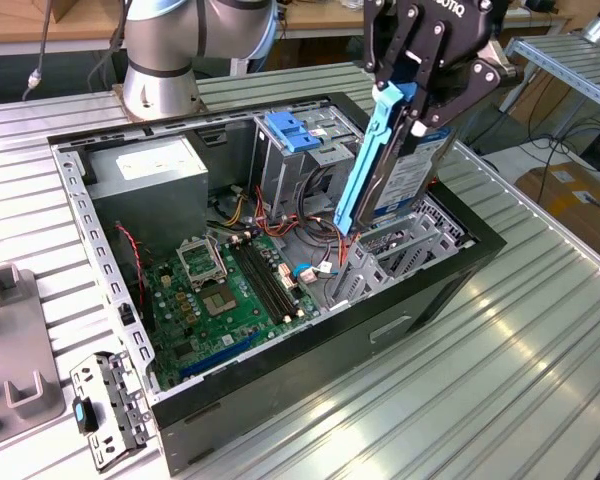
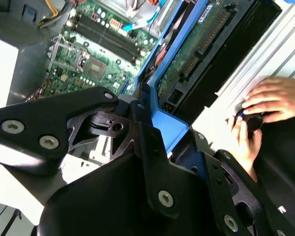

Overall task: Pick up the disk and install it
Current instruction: 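Insert the disk into the insertion slot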

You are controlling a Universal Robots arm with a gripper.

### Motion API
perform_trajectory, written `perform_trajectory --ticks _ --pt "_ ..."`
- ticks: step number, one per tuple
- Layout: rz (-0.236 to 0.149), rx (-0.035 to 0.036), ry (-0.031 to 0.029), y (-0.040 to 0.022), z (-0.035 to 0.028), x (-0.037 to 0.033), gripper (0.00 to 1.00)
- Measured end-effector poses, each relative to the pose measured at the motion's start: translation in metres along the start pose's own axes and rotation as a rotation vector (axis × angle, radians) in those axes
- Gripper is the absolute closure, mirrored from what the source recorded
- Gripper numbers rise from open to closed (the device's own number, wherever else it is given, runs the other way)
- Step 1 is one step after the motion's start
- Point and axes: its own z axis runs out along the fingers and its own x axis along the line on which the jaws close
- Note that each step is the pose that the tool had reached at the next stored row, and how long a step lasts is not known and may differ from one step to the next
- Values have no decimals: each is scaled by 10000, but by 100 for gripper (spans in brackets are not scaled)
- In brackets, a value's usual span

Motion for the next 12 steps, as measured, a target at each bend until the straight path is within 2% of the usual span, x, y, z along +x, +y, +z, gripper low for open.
perform_trajectory --ticks 1,3,5,12 --pt "1 0 0 -106 11 -8 63" --pt "0 0 1 -205 20 -19 63" --pt "0 0 1 -332 32 -37 63" --pt "0 0 4 -345 34 -40 63"
